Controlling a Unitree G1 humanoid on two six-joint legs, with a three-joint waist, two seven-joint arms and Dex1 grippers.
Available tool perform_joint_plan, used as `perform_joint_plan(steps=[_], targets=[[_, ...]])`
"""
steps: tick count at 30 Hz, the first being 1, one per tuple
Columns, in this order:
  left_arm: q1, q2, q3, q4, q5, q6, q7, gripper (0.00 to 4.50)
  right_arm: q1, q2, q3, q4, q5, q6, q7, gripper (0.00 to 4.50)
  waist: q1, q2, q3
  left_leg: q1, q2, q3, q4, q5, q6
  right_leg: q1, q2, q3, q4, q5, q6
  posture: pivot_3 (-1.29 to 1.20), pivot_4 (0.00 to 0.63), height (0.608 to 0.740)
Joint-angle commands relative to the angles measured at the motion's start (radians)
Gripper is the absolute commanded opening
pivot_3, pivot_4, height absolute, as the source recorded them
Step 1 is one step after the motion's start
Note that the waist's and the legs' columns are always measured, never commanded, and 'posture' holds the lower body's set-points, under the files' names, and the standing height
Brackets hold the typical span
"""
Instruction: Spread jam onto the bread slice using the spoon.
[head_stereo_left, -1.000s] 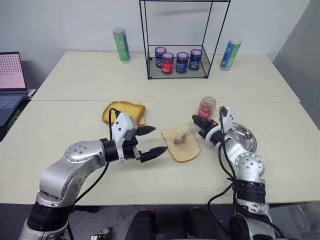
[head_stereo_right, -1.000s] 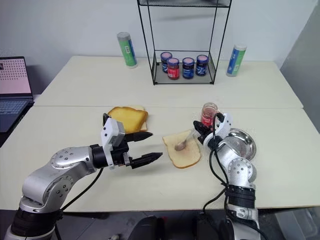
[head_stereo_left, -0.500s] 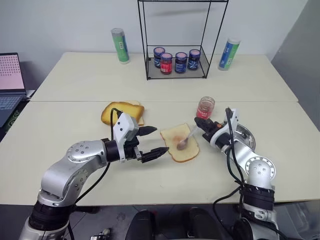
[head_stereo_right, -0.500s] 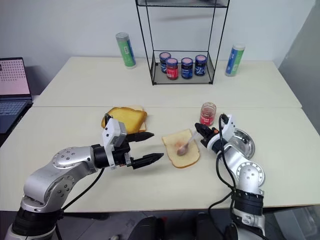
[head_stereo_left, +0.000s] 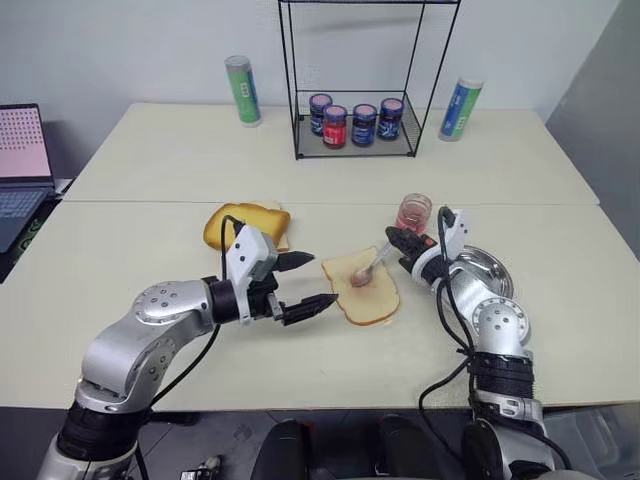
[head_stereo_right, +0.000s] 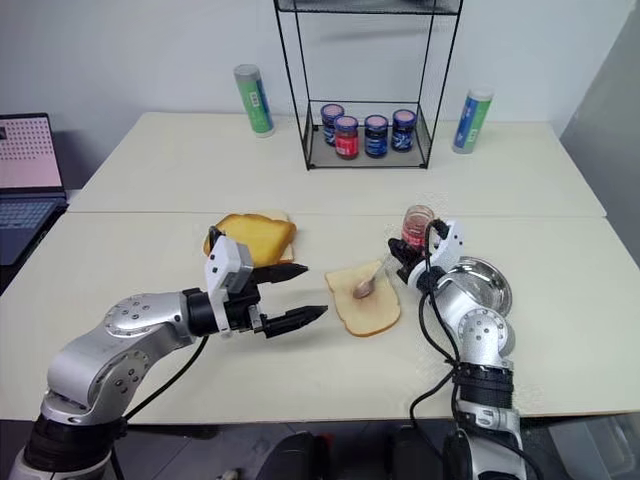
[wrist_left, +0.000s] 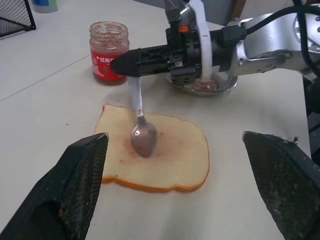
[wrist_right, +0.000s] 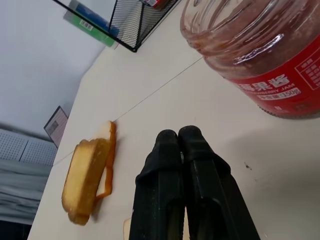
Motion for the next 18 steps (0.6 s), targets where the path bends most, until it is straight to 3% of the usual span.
perform_joint_plan(steps=[1,11,18], targets=[[0.0,0.005,0.017,-0.026,-0.008,-0.017,-0.006,4.5,0.034,-0.031,-0.012,-0.127,0.083,0.083,-0.005,0.01,0.0,0.0,0.0,0.0,0.0,0.0,0.0,0.0,0.0,0.0,0.0,0.0,0.0,0.0,0.0,0.0,0.15,0.74],[-0.027,-0.003,-0.011,-0.009,-0.002,-0.024,-0.025,4.5,-0.013,-0.084,-0.086,-0.239,0.245,0.132,-0.087,0.01,-0.001,0.0,0.0,0.0,0.0,0.0,0.0,0.0,0.0,0.0,0.0,0.0,0.0,0.0,0.0,0.0,0.15,0.74],[-0.167,-0.01,-0.093,0.051,0.039,-0.05,-0.097,4.5,-0.029,-0.227,-0.234,-0.31,0.326,0.06,-0.179,0.01,0.007,0.0,0.0,-0.001,-0.001,0.0,0.0,0.0,0.0,0.0,0.001,0.0,-0.001,0.0,0.0,0.0,0.15,0.74]])
